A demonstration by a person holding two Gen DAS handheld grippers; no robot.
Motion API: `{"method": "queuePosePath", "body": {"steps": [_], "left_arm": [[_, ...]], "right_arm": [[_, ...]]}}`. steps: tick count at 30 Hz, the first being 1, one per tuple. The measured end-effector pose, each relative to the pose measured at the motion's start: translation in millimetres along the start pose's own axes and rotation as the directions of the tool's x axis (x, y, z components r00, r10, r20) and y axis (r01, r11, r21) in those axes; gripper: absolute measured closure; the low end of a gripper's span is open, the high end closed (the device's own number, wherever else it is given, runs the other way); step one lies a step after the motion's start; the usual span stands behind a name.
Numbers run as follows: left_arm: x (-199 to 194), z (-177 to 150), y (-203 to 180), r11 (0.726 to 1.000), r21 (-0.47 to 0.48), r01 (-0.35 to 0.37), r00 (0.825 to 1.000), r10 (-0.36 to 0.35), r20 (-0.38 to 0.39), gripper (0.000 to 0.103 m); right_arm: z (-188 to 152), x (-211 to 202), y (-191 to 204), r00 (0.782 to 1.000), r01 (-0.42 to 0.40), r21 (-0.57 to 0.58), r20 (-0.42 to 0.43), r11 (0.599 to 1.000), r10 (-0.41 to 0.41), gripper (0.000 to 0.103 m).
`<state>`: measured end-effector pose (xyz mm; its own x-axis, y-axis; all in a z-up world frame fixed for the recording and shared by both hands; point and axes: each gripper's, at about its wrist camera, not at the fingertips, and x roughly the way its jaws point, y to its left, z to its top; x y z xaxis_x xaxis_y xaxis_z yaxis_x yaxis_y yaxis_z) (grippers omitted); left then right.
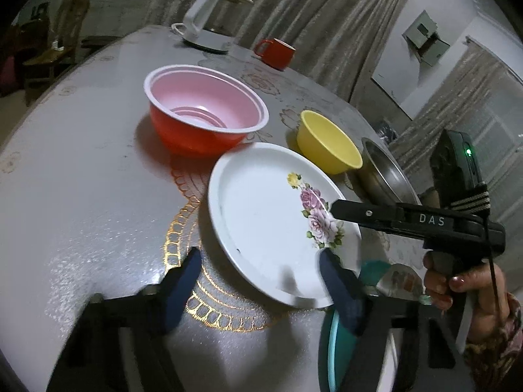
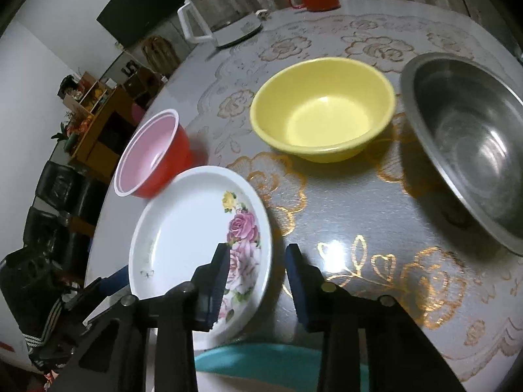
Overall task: Organize plates and bowls
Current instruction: 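Grasp the rim of the small pink-rose plate with both grippers, then lift the pink-rose plate with both grippers and carry it over the stack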
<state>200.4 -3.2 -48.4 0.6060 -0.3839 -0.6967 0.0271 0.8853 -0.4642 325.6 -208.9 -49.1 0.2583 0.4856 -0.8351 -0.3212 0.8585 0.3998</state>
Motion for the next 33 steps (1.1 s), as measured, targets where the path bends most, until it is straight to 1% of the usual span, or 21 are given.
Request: {"method": "queuePosePath", "body": {"steps": [1, 2, 5, 9, 12, 14, 17, 23, 28, 31, 33], "left_arm": [[2, 0, 0, 1.0, 0.009, -0.002, 1.0, 0.002, -0.002, 0.05], [2, 1, -2, 1.0, 0.028, -0.01, 1.0, 0.01, 0.006, 0.052], [5, 0, -3, 0.998, 0.061, -0.011, 1.0, 0.01, 0.019, 0.052], [5, 0, -1, 0.998, 0.065, -0.008, 0.999, 0.006, 0.04, 0.052], [6, 0, -4, 0.995, 0.095, -0.042, 0.998, 0.037, 0.054, 0.053], [7, 2, -5, 0.993, 0.1, -0.055, 0.997, 0.05, 0.056, 0.053], [7, 3, -4, 0.993, 0.095, -0.072, 0.996, 0.066, 0.063, 0.053], [7, 1, -3, 0.991, 0.099, -0.088, 0.994, 0.081, 0.068, 0.053], [1, -4, -9, 0.984, 0.135, -0.115, 0.991, 0.103, 0.088, 0.053], [-4, -6, -11, 0.98, 0.153, -0.123, 0.989, 0.108, 0.103, 0.053], [-5, -8, -12, 0.978, 0.167, -0.127, 0.988, 0.11, 0.109, 0.053]], "right_arm": [[1, 3, 1, 1.0, -0.01, -0.001, -0.004, 1.0, 0.01, 0.068], [1, 4, 1, 1.0, -0.02, 0.0, -0.006, 1.0, 0.02, 0.068], [0, 12, 5, 0.999, -0.044, 0.002, -0.014, 0.999, 0.044, 0.068], [0, 13, 6, 0.999, -0.044, 0.0, -0.011, 0.999, 0.044, 0.069], [-1, 13, 11, 1.0, -0.005, -0.037, -0.003, 0.999, 0.005, 0.078], [-4, 12, 18, 0.999, 0.039, -0.076, 0.005, 0.996, -0.039, 0.079], [-8, 12, 28, 0.997, 0.081, -0.119, 0.006, 0.99, -0.081, 0.079], [-19, 9, 36, 0.997, 0.078, -0.137, 0.0, 0.988, -0.079, 0.079], [-28, 4, 48, 0.993, 0.116, -0.176, 0.028, 0.977, -0.113, 0.079], [-33, -2, 47, 0.995, 0.095, -0.146, 0.043, 0.985, -0.089, 0.079], [-33, -3, 46, 0.995, 0.093, -0.147, 0.048, 0.985, -0.087, 0.079]]}}
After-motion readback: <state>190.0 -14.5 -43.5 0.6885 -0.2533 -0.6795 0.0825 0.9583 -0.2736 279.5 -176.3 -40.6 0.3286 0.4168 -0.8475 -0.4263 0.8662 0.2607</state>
